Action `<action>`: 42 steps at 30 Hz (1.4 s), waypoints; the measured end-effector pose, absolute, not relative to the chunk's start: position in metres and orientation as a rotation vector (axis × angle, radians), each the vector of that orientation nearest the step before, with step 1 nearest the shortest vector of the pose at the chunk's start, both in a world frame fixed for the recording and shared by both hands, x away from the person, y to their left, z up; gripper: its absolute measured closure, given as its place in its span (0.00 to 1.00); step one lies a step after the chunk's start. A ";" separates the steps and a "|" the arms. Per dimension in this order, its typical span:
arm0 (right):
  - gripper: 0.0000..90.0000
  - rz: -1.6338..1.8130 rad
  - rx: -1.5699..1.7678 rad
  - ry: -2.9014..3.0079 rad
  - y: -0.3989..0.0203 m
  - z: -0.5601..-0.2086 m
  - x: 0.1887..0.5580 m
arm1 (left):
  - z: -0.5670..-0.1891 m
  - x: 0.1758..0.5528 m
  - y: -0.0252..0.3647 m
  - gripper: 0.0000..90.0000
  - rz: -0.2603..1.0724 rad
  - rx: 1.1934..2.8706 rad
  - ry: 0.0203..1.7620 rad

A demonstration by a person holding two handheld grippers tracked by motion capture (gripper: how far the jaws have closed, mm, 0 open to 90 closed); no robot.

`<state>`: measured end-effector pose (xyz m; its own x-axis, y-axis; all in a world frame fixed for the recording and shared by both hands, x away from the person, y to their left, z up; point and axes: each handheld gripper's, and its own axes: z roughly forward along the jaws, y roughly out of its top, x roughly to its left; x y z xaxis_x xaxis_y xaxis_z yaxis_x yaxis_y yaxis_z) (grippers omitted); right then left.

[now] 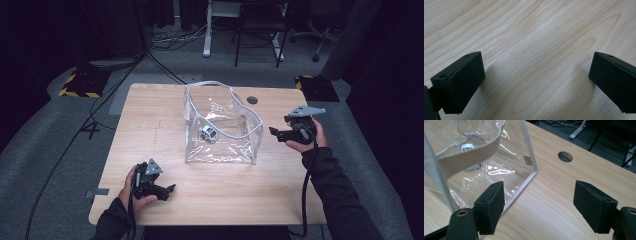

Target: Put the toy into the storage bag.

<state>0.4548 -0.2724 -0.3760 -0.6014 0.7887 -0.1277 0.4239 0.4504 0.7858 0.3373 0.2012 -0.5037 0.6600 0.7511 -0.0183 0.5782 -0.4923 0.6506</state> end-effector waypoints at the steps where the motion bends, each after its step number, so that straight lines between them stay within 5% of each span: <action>1: 0.29 1.002 1.016 2.225 -0.273 -0.378 0.454 | -0.504 0.337 0.201 0.01 0.353 2.245 1.020; 42: 0.23 0.834 0.996 2.330 -0.280 -0.430 0.429 | -0.504 0.337 0.201 0.01 0.356 2.243 1.024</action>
